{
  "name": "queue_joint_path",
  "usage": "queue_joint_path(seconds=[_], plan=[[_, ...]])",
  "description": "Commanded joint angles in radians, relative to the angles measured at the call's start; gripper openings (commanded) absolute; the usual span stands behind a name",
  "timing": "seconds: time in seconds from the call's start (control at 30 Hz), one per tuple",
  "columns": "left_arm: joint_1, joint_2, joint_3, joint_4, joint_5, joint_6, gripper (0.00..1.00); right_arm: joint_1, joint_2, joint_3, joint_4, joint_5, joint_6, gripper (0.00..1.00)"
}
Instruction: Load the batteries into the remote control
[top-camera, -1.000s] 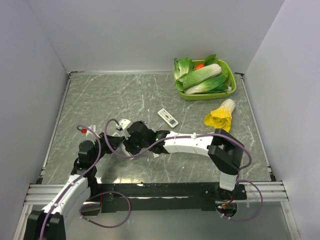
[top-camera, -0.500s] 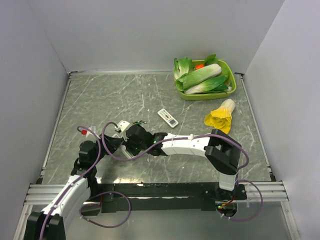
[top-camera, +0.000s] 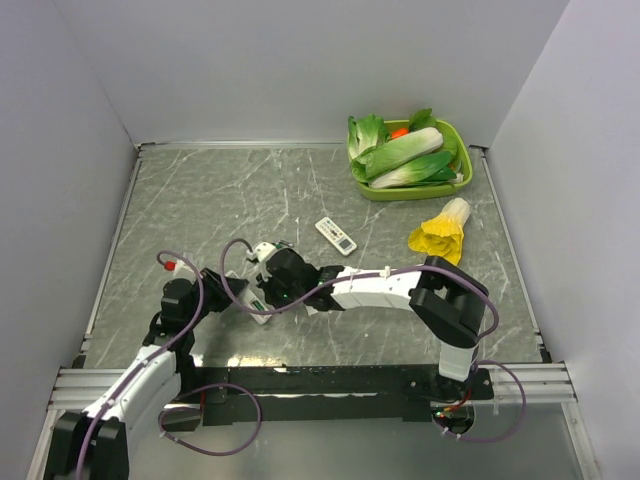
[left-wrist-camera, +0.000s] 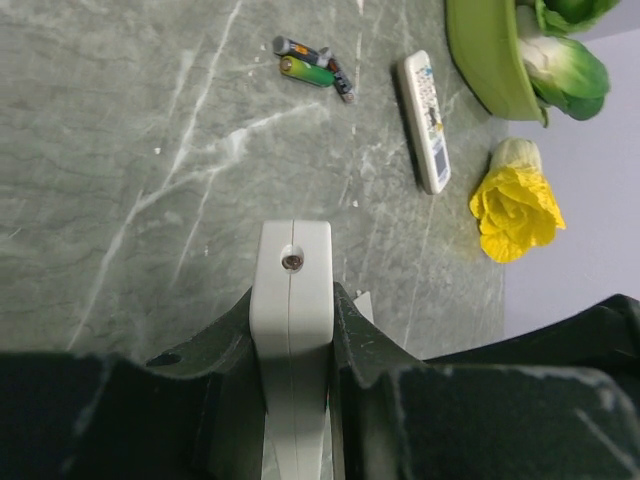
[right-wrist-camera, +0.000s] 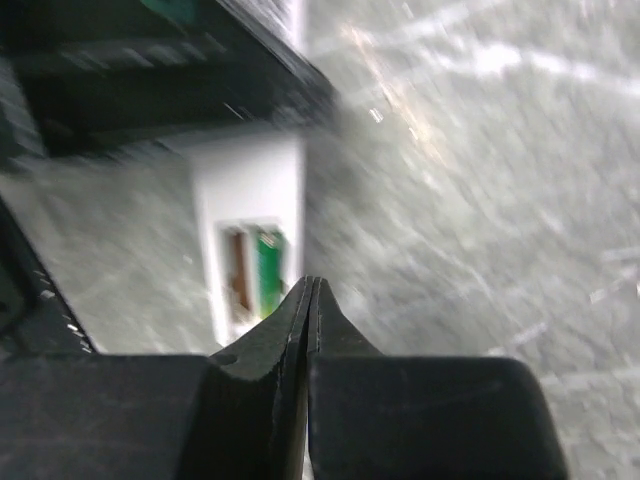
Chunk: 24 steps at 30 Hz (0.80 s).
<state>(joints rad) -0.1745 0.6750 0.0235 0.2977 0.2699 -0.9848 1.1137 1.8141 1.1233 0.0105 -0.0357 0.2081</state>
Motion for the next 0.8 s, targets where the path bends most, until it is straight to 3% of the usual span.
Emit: queue_joint_path(seconds=[0.0, 0.13, 0.3, 0.33, 0.43, 0.77], plan=[[-0.017, 0.037, 0.070, 0.005, -0.040, 0.024, 0.02, -0.028, -0.062, -0.034, 0.061, -0.042, 0.048, 0.00], [-0.036, 0.057, 0.081, -0.002, -0.058, 0.028, 0.02, -0.045, -0.067, -0.056, 0.088, -0.076, 0.070, 0.00], [-0.065, 0.072, 0.092, -0.002, -0.075, 0.026, 0.02, -0.045, -0.085, -0.075, 0.144, -0.136, 0.071, 0.21], [-0.068, 0.074, 0.093, -0.002, -0.078, 0.025, 0.02, -0.046, -0.087, -0.080, 0.164, -0.151, 0.071, 0.30], [-0.077, 0.075, 0.096, -0.003, -0.083, 0.023, 0.02, -0.043, -0.084, -0.076, 0.175, -0.165, 0.074, 0.38], [-0.097, 0.055, 0.104, -0.017, -0.100, 0.015, 0.02, -0.043, -0.050, -0.053, 0.155, -0.162, 0.082, 0.39]])
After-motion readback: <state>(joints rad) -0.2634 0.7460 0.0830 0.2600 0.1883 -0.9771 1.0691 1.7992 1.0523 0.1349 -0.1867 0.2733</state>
